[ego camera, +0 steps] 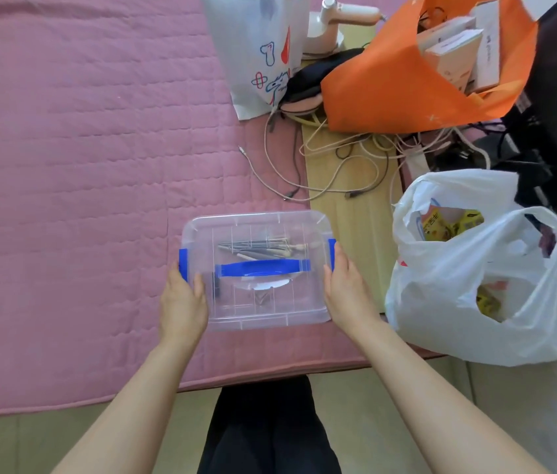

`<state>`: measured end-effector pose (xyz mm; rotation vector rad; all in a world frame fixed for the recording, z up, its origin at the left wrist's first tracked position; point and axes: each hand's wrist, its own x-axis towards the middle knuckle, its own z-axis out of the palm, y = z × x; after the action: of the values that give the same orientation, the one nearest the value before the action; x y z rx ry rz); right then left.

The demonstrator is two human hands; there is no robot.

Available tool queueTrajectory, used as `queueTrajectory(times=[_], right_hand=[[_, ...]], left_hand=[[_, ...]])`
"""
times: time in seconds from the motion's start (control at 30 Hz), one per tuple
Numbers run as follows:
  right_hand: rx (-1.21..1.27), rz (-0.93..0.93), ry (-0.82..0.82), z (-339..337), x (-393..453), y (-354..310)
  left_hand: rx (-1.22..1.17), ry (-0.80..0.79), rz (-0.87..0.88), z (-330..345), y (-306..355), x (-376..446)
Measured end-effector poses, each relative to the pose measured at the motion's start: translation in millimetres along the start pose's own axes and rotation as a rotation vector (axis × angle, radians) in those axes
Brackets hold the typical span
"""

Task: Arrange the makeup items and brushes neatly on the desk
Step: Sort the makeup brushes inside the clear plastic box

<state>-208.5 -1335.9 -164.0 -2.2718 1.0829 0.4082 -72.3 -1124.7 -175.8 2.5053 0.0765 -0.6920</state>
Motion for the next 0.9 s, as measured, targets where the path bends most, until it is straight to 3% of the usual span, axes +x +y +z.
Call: queueTrajectory(times=[0.2, 0.4, 0.6, 0.77, 0.9], right_hand=[[0.183, 0.096, 0.040, 21.8, 15.2, 16.5], [0.292, 0.072, 0.098, 30.3, 22.8, 23.2], [0.356, 0.138, 0.151, 28.8, 25.5, 28.8], [0.397, 0.185, 0.039, 23.1, 34.2, 42.1], [0.403, 0.221, -0.019, 11.0, 40.9, 40.5]], left_hand=[[-0.023, 0.104, 0.038, 14.3, -18.5, 19.8], [-0.037, 0.205, 0.077, 28.1, -22.4, 24.3], [-0.217, 0.175, -0.106, 29.5, -28.5, 30.3], [-0.640, -0.010, -0.475, 23.8, -38.1, 42.2], [-0.586, 0.056, -0.424, 17.6, -33.5, 44.6]])
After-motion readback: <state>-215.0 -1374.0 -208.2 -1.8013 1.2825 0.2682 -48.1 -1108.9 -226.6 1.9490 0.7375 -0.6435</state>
